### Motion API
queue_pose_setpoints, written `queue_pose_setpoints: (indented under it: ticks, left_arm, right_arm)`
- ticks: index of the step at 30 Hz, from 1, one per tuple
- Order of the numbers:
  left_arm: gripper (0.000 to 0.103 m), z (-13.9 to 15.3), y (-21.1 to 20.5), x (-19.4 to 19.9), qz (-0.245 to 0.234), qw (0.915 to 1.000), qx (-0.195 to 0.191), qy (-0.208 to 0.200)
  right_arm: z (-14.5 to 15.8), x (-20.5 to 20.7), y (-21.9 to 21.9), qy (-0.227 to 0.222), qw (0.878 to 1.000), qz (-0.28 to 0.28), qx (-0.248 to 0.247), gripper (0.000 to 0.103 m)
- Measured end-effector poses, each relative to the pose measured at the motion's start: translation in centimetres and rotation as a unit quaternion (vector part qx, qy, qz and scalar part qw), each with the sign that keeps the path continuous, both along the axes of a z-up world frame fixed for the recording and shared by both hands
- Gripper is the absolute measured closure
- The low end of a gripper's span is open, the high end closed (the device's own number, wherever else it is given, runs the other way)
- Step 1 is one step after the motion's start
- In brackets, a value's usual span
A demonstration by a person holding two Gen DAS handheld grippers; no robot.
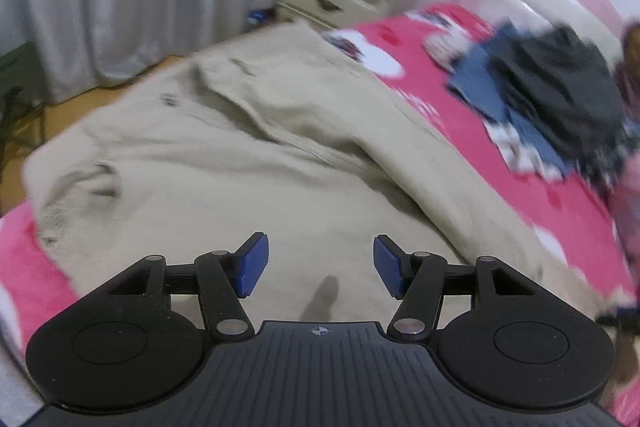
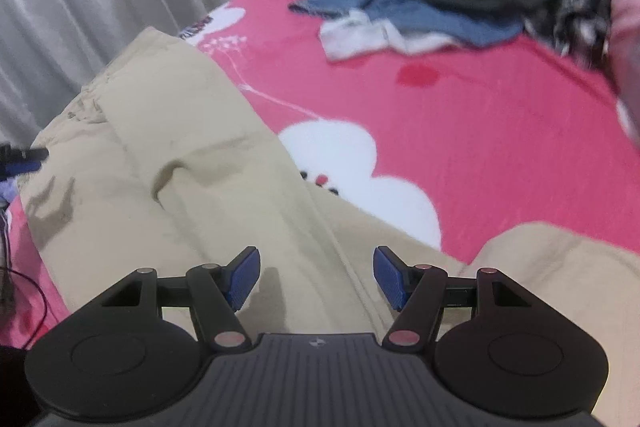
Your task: Fold clothes
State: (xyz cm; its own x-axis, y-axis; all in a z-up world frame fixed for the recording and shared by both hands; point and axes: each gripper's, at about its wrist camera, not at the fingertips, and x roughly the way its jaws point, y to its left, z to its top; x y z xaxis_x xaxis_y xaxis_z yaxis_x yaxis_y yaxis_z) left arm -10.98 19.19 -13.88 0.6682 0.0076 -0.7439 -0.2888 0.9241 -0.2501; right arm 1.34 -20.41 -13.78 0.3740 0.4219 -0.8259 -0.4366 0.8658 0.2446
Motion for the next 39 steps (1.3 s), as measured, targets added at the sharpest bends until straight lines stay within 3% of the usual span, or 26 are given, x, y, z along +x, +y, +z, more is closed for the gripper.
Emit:
queue_pose_setpoints:
  ticks: [5,10,13,17,18,20,23,30,39]
  left_arm:
    - [0.045,-1.1,-3.4,0.5,-0.062,0.9975,0.032,0.006]
    - [0.045,-1.9,-5.6,0.9,-0.112,0.9918,0.062,0.002]
    - [0.044,-2.5,-6.5,1.2,-0.13,0.9892,0.068,0.005]
    - [0.044,-3.6,-7.4,1.5,-0.146,0.9863,0.075,0.015]
    - [0.044,-3.9,-7.6,1.6,-0.149,0.9854,0.079,0.019]
    - [0.044,-4.5,-7.9,1.7,-0.155,0.9835,0.088,0.028]
    - [0.044,-5.4,-8.3,1.6,-0.16,0.9814,0.1,0.036]
    - [0.039,-6.2,-8.6,1.3,-0.154,0.9819,0.106,0.027]
    - [0.038,-6.2,-8.8,1.6,-0.17,0.9779,0.118,0.028]
  right_arm:
    - [-0.8,0.2,0.1,0.02,1.0,0.013,0.008,0.066]
    - [-0.4,0.2,0.7,0.005,1.0,0.029,-0.007,0.065]
    - [-0.9,0.5,1.2,0.003,0.999,0.022,-0.023,0.049]
    - [-2.1,0.7,1.6,0.025,0.999,0.023,-0.009,0.051]
    - [-2.1,0.6,1.7,0.022,0.999,0.027,-0.006,0.055]
    - [-1.8,0.3,2.0,0.018,0.999,0.035,-0.009,0.089]
    - [-0.5,-0.7,2.1,-0.016,0.999,0.038,-0.02,0.099]
    - [2.9,-3.0,2.5,-0.132,0.988,0.039,-0.064,0.1]
    - [7.4,2.9,5.1,-0.229,0.954,0.06,-0.183,0.1]
